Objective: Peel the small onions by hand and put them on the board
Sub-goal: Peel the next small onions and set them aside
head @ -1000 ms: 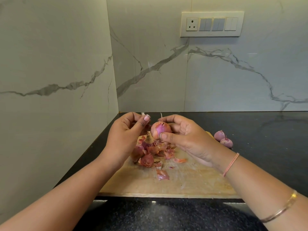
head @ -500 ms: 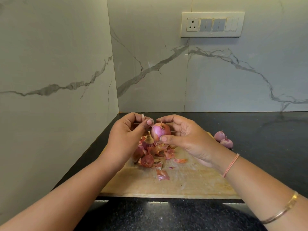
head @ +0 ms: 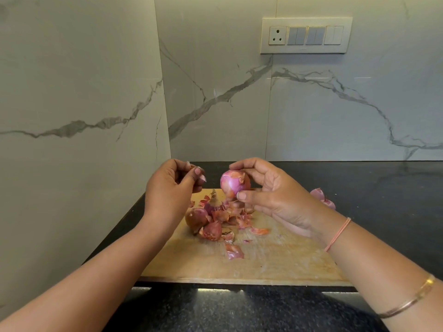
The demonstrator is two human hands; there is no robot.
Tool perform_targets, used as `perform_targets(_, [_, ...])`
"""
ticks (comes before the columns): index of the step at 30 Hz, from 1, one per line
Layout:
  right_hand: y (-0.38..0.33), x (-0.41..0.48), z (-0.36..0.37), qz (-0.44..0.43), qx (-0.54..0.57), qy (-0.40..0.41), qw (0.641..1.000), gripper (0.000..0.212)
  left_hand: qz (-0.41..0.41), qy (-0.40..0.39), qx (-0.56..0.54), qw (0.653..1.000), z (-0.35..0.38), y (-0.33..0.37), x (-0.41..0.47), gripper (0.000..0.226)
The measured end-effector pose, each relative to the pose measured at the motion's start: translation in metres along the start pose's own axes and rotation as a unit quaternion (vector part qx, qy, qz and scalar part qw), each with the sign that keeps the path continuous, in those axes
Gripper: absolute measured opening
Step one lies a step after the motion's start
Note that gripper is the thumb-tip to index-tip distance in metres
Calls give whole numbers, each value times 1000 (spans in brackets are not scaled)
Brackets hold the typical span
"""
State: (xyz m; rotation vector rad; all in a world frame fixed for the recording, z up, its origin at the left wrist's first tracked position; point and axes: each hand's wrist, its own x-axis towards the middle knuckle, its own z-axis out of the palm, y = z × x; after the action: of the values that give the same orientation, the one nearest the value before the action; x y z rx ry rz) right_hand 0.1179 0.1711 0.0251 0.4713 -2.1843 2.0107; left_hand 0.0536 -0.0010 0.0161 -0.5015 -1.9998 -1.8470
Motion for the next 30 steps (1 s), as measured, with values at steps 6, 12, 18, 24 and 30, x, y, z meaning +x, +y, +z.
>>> perform_targets(6, [-2,2,-3,20,89,36,995,35,98,-108,64,987,0,-1,-6,18])
perform_targets(12, [-1,3,-1,18,83,42,996,25,258,-205,147,933,0,0,-9,31])
perform_targets(18, [0,2,0,11,28,49,998,21,316,-218,187,904,-4,1,-7,27])
perform_targets(24, [-2,1,2,15,30,59,998,22,338,-213,221,890,-5,-2,-7,26])
perform_targets(30, [-4,1,3,32,27,66,997,27,363,-225,258,866,-4,1,-9,46])
